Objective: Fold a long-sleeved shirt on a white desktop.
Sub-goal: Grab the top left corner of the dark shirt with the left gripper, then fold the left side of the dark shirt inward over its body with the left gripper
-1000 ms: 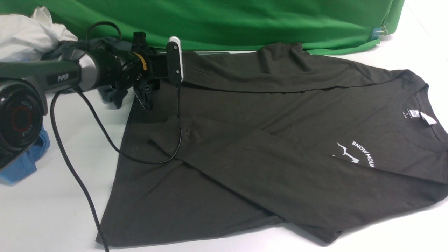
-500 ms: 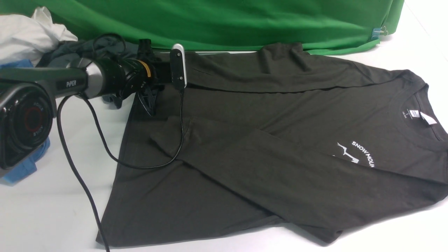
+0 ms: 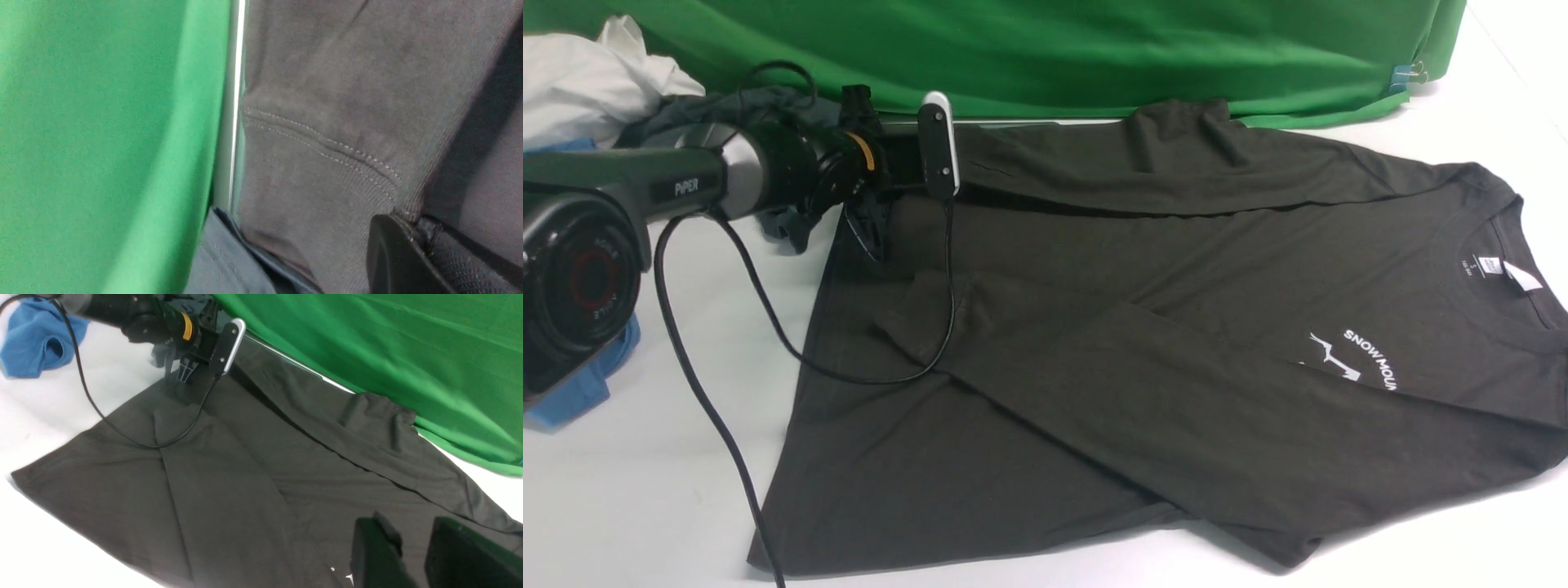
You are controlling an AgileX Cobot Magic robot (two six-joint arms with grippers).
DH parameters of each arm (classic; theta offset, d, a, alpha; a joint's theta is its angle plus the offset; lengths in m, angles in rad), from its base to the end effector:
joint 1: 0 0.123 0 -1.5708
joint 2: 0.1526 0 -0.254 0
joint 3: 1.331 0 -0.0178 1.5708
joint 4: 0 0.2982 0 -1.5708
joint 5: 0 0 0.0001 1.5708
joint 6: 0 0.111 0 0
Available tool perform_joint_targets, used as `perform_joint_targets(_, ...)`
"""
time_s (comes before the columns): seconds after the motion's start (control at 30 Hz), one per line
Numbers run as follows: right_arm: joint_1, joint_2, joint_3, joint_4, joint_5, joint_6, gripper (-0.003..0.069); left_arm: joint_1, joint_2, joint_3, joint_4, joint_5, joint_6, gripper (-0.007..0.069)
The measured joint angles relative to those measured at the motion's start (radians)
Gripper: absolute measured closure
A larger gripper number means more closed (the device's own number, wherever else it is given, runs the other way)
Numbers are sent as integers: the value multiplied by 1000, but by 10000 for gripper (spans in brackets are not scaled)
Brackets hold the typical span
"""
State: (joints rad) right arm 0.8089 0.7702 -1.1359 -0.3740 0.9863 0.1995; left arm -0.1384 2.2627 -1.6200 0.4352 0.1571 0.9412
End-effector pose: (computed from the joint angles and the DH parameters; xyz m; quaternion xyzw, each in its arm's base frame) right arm 0.1624 0.1212 0.4212 -0.2677 0.8104 0.0729 0.5161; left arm 0.5333 -0.0669 0.0783 0.6106 0.6692 0.2687 0.3273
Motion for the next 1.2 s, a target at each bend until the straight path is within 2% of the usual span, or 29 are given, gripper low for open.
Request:
perform_joint_targets(0.67, 0, 1, 28, 8, 54, 0, 474, -65, -135, -2, -90, 276, 4, 599)
perform_joint_targets(0.93, 0, 1, 47, 9, 61, 0, 473, -79, -145, -2, -85, 400, 0, 599)
perform_joint_targets(1.2, 0, 1, 48, 9, 62, 0, 470, -79, -167, -2, -98, 448, -6, 599)
